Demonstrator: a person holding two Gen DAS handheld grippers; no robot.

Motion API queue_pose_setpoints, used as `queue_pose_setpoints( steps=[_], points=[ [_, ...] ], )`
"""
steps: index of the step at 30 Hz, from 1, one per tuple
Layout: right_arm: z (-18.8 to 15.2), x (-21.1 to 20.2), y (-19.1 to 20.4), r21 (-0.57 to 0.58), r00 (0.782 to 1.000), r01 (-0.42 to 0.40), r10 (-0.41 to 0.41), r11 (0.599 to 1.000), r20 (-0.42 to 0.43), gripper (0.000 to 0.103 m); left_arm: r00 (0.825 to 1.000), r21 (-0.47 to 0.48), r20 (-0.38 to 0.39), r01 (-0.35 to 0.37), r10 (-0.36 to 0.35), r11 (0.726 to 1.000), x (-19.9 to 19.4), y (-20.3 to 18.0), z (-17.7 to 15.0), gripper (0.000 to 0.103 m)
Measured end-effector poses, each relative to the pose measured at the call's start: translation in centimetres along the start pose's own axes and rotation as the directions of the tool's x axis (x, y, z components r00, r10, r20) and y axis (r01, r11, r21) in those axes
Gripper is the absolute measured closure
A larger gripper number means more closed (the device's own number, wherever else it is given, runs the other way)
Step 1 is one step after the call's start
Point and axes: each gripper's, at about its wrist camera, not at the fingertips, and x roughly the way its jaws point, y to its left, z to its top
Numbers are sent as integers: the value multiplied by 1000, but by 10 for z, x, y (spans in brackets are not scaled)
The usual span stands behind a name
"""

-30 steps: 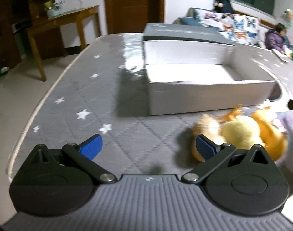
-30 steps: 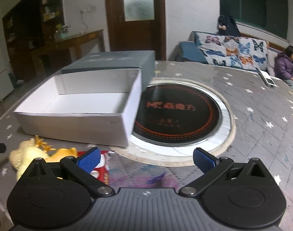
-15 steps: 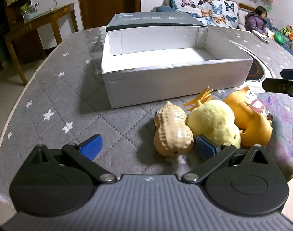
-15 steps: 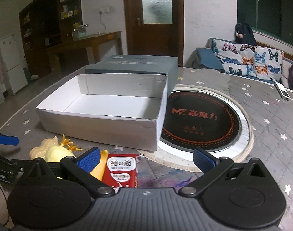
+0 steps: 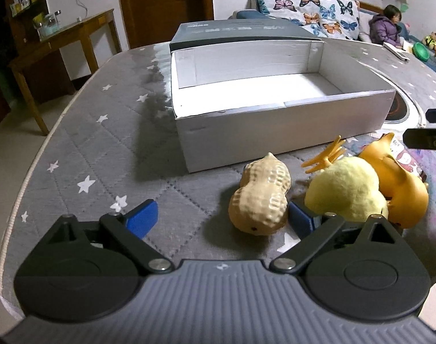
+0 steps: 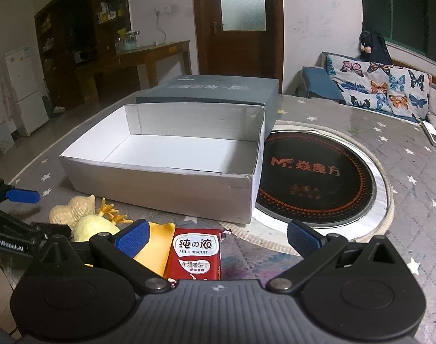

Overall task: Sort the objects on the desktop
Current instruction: 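Lower the open left gripper around the beige peanut toy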

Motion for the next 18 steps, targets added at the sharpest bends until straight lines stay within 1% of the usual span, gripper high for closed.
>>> queue_pose_setpoints(
  steps=[5, 6, 8, 10, 14, 18],
  points=[
    [-2, 5, -1, 8, 1000, -3, 4, 1000, -12, 0, 999, 28, 14, 41, -41, 999, 4, -7, 6, 7],
    [-2, 5, -1, 9, 1000, -4, 4, 1000, -13, 0, 999, 32, 11, 47, -47, 998, 6, -9, 7, 10],
    [-3, 5, -2, 12, 1000, -4, 5, 1000, -14, 0, 998, 34, -1, 58, -58, 998, 12, -11, 9, 11],
    [-3, 5, -3, 13, 1000, -5, 5, 1000, -14, 0, 998, 36, -12, 65, -65, 997, 17, -12, 10, 19],
    [-3, 7, -4, 18, 1000, -4, 4, 1000, -16, 0, 996, 18, -32, 86, -85, 996, 24, -9, 13, 29],
    [-3, 10, -7, 25, 1000, -3, 3, 1000, -25, 0, 993, 0, -45, 110, -110, 994, 28, -6, 14, 43]
  ],
)
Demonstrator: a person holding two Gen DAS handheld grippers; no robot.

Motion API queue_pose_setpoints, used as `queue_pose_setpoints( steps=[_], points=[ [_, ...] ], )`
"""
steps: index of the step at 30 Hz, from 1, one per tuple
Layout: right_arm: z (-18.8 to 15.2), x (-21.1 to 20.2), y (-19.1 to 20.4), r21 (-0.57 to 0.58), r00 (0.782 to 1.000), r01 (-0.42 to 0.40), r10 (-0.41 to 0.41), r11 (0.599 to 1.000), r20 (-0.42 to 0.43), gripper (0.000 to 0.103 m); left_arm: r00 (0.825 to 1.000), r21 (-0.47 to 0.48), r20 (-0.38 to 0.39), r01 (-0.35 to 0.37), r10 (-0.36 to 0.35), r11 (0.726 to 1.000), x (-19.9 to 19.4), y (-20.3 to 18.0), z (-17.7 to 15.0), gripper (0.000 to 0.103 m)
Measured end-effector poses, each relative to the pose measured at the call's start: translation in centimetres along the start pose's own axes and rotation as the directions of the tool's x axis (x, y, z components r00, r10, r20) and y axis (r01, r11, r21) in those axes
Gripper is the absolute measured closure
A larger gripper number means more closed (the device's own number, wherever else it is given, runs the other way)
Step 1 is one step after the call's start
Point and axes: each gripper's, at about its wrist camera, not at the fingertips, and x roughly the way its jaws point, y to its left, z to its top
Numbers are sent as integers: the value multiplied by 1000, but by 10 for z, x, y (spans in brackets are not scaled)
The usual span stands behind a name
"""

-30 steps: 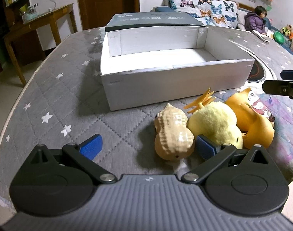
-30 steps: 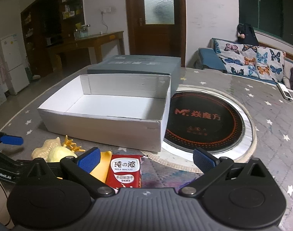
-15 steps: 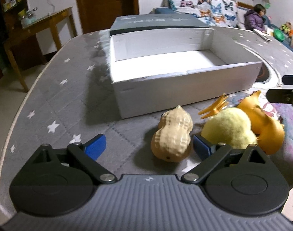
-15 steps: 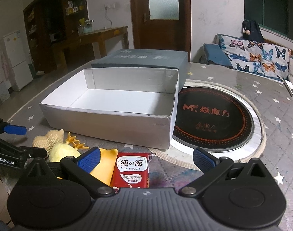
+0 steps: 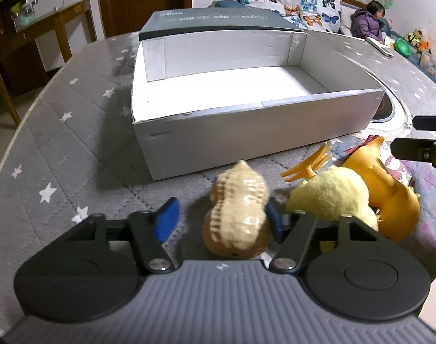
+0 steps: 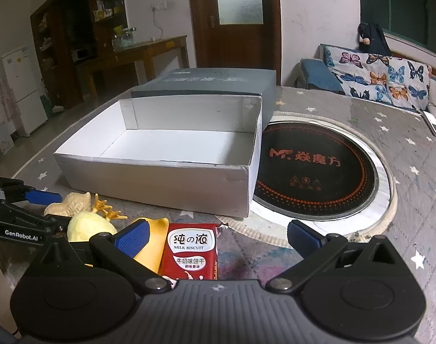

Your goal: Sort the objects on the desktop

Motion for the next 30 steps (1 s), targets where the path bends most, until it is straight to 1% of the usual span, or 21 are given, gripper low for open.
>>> queue_pose_setpoints(
  steps=[2, 4, 6, 14, 19, 24, 30],
  points=[
    [0, 1, -1, 2, 1000, 0, 1, 1000, -3, 0, 1000, -3, -1, 8, -8, 1000, 0, 1, 0, 45],
    [0, 2, 0, 3, 1000, -2, 2, 1000, -4, 0, 1000, 0, -1, 12, -12, 1000, 0, 0, 1, 53],
    [0, 2, 0, 3, 1000, -4, 4, 1000, -5, 0, 1000, -2, -3, 23, -23, 1000, -2, 1, 1, 57],
    [-1, 2, 3, 8, 1000, -8, 8, 1000, -4, 0, 1000, 5, 13, 24, -24, 1000, -7, -4, 3, 58],
    [-1, -1, 5, 9, 1000, -14, 14, 1000, -1, 0, 999, 19, 36, 27, -28, 999, -14, -8, 5, 58],
    [0, -4, 12, -5, 999, -38, 38, 999, 5, 0, 999, 32, 38, 35, -36, 999, -17, -11, 5, 58],
    [4, -9, 27, -57, 996, -86, 87, 995, 12, 0, 1000, 45, 0, 29, -29, 999, -8, -8, 1, 58]
  ],
)
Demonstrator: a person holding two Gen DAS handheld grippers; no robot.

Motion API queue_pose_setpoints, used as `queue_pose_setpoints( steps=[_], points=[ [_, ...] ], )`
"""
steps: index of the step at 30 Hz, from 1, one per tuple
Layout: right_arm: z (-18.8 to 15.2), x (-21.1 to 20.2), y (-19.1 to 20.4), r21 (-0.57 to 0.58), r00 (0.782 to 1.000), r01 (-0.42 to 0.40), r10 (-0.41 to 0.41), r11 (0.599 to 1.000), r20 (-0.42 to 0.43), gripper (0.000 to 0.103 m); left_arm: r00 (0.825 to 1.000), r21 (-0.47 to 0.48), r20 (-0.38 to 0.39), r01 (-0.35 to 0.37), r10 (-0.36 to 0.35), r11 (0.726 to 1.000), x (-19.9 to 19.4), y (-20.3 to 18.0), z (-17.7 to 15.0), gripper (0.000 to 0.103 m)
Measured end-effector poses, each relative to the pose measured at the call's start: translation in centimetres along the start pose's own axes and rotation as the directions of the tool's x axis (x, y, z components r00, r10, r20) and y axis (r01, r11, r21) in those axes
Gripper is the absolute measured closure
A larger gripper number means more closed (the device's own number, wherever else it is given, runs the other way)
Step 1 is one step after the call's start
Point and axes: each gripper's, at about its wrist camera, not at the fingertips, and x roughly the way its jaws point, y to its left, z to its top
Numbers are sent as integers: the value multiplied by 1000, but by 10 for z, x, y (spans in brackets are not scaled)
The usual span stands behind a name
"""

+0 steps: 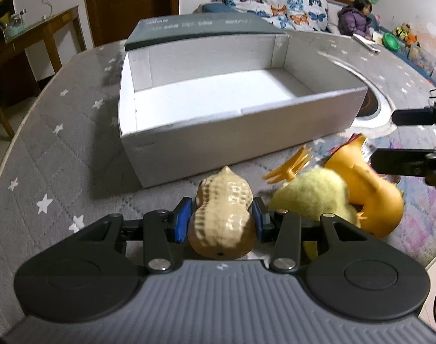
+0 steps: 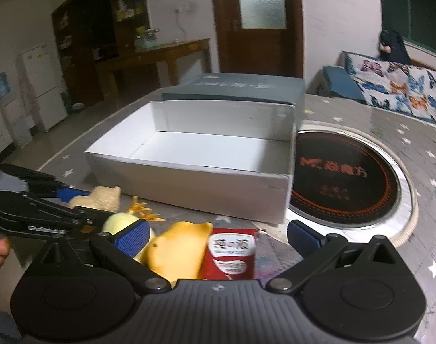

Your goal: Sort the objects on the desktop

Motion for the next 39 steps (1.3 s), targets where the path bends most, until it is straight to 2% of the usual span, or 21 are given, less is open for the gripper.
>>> queue_pose_setpoints(
  steps=[8, 18, 23, 25, 31, 35, 39],
  points=[
    [7, -4, 21, -62, 996, -93, 93, 994, -10, 0, 1000, -8, 1, -12, 12, 1000, -8, 6, -8, 51],
    [27, 9, 48, -92, 968, -249, 245, 964, -50, 0, 998, -42, 33, -59, 61, 997, -28, 20, -24, 51],
    [34, 28, 68, -110, 950, -305, 295, 946, -99, 10, 996, -35, 44, -77, 78, 996, -32, 25, -27, 52],
    [35, 35, 76, -124, 943, -327, 313, 937, -116, 10, 995, -32, 48, -82, 83, 996, -34, 28, -29, 52],
    [37, 43, 94, -192, 933, -352, 329, 916, -146, 15, 998, -52, 39, -57, 59, 997, -36, 46, -32, 52],
    [38, 42, 100, -250, 938, -340, 309, 906, -156, 20, 999, -59, 54, -3, 6, 998, -43, 56, -34, 52],
    [39, 37, 104, -286, 944, -326, 297, 901, -140, 22, 998, -70, 65, 8, -4, 998, -50, 63, -33, 52]
  ],
)
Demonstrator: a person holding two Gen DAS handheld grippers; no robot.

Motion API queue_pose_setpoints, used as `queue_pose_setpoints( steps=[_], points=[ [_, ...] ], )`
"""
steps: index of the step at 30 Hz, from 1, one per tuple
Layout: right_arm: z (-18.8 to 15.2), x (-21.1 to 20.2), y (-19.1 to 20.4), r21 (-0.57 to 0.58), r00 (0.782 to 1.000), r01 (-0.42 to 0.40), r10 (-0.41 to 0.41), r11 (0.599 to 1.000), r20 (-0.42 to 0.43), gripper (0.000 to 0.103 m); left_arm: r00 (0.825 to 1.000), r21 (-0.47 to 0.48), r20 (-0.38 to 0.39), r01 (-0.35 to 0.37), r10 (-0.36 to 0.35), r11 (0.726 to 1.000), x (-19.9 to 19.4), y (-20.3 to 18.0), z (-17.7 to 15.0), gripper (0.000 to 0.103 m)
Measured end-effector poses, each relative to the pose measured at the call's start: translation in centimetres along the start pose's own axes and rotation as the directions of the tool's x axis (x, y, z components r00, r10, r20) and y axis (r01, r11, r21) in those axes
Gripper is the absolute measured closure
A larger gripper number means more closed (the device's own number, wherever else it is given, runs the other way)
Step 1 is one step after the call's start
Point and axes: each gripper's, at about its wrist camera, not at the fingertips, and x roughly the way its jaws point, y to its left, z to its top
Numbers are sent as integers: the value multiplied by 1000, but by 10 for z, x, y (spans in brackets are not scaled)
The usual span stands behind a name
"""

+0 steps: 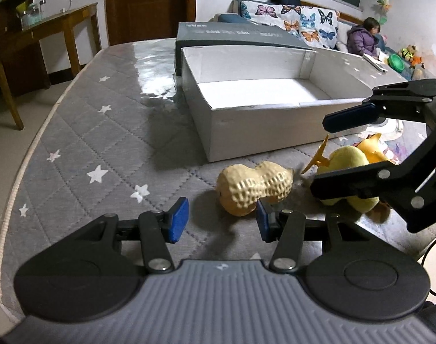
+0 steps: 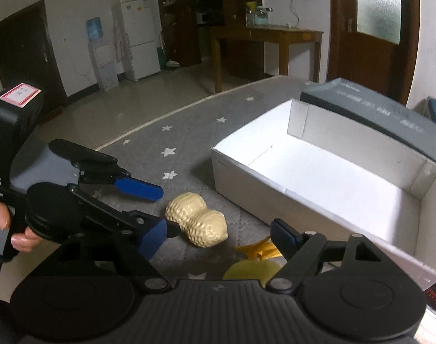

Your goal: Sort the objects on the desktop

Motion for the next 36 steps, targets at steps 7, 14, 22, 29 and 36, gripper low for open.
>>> queue_pose_setpoints(
  steps=[7, 14, 22, 29, 36],
  points=[
    [6, 4, 19, -89, 1000, -13, 13, 996, -3, 27, 999, -26, 27, 33, -33, 999, -6, 5, 7, 52],
    [1, 29, 26, -99, 997, -20, 13, 995, -70, 38, 998, -43, 16, 64, -63, 997, 0, 11, 9, 53],
    [-4, 41, 25, -98, 994, 4, -14, 995, -105, 51, 996, -29, -4, 91, -91, 995, 8, 10, 14, 53],
    [-11, 45, 25, -81, 994, 25, -33, 996, -102, 61, 991, -36, -15, 131, -132, 991, 13, 5, 14, 59],
    [-16, 39, 23, -56, 996, 42, -46, 998, -80, 63, 987, -47, -4, 158, -158, 986, 9, 0, 17, 62]
  ],
)
